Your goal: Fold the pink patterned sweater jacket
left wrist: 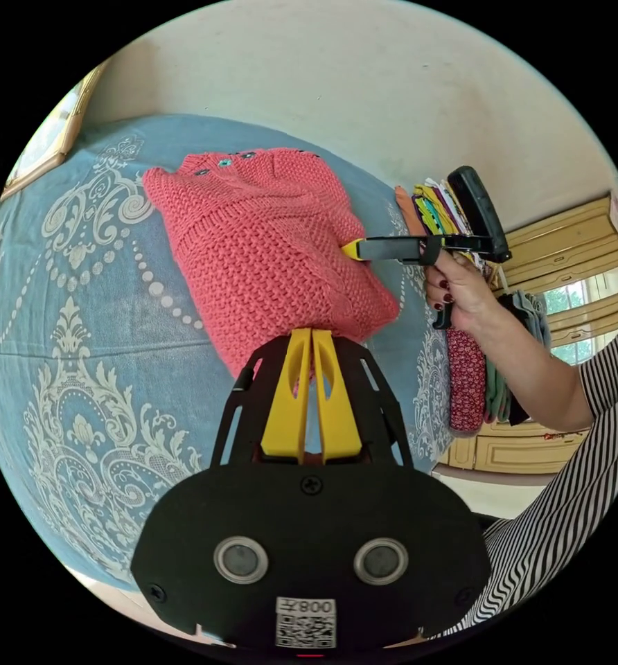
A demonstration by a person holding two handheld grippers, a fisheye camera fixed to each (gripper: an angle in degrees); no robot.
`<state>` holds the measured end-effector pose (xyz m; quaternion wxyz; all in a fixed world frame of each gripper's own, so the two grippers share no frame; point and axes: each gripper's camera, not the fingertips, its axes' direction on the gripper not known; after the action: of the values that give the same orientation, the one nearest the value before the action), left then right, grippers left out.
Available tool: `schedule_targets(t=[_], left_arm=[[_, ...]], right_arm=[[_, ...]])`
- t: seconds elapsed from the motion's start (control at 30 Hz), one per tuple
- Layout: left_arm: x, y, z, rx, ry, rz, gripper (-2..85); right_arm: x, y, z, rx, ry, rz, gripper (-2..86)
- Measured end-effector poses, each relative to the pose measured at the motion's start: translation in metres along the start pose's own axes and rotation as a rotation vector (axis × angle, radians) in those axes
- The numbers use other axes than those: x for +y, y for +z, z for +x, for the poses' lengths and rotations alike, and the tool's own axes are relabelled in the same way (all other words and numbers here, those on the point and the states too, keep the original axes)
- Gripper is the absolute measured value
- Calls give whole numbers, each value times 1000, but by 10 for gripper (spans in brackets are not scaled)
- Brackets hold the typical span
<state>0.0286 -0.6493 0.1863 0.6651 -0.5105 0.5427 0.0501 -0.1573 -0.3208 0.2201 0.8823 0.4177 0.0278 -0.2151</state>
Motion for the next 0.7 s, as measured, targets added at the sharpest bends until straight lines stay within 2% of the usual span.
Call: schedule_targets(t=[0.17, 0.27, 0.33, 0.5, 0.6, 0.7], left_arm=[[24, -5, -24, 95, -58, 39, 23], [53, -19, -51, 169, -189, 150, 78], [73, -20, -73, 222, -285, 204, 121], [116, 32, -138, 478, -487, 134, 199], [130, 65, -157, 651, -517, 137, 217], [138, 93, -164, 713, -521, 110, 227]], right_arm=[[26, -13, 1, -11, -3, 37, 9], [56, -29, 14, -42, 66, 115, 26], [74, -33, 28, -100, 132, 138, 76], [111, -10, 62, -295, 261, 100, 138], [123, 9, 74, -346, 296, 69, 152], [133, 26, 87, -425, 331, 61, 158]])
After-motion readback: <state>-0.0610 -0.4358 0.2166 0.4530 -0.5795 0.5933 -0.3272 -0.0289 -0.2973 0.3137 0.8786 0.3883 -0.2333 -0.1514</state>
